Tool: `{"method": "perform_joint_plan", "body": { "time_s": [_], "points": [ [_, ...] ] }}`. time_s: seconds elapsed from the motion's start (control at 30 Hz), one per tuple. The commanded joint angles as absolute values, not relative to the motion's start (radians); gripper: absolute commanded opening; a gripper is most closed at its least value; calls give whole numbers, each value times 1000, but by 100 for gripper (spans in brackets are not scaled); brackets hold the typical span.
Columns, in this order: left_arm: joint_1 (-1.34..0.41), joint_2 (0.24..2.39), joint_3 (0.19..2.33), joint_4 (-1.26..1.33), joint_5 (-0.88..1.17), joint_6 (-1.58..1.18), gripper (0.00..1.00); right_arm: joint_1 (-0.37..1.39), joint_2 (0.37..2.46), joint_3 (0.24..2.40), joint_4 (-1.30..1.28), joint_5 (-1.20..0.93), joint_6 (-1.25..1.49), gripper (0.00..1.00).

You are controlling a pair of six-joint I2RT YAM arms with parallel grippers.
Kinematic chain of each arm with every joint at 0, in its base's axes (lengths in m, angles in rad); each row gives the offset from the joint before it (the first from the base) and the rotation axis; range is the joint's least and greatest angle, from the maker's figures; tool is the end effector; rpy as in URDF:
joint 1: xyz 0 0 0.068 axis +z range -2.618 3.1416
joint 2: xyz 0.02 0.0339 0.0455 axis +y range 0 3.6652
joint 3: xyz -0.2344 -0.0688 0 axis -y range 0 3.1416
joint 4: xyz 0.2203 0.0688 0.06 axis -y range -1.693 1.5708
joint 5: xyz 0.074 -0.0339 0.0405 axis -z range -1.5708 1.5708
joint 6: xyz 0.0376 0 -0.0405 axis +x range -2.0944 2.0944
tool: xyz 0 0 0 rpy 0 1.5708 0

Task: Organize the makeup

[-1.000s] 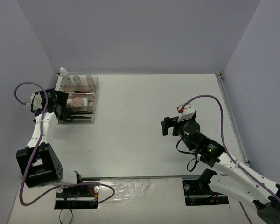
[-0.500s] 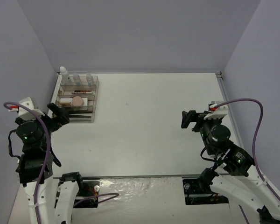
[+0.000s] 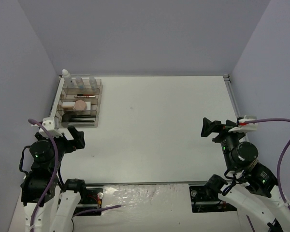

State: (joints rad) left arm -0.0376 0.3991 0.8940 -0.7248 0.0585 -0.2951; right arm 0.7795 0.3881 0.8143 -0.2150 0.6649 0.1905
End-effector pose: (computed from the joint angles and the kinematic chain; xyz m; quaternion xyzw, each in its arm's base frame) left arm 0.0779 -0.0051 0.3366 -0.0825 0.7791 -0.1254 0.6087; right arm 0.0733 0.0398 0.3696 0.0704 0.6423 0.1612 0.7460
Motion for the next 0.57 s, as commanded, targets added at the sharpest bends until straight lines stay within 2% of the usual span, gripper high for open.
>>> {"method": "perform_joint_plan", "body": {
  "time_s": [0.0, 0.53],
  "points": [
    [-71, 371, 850, -675, 9, -317, 97, 798, 387, 830, -183, 727, 177, 100],
    [-81, 368, 816, -662, -29, -324, 97, 805, 396, 828, -184, 732, 181, 100]
  ]
}}
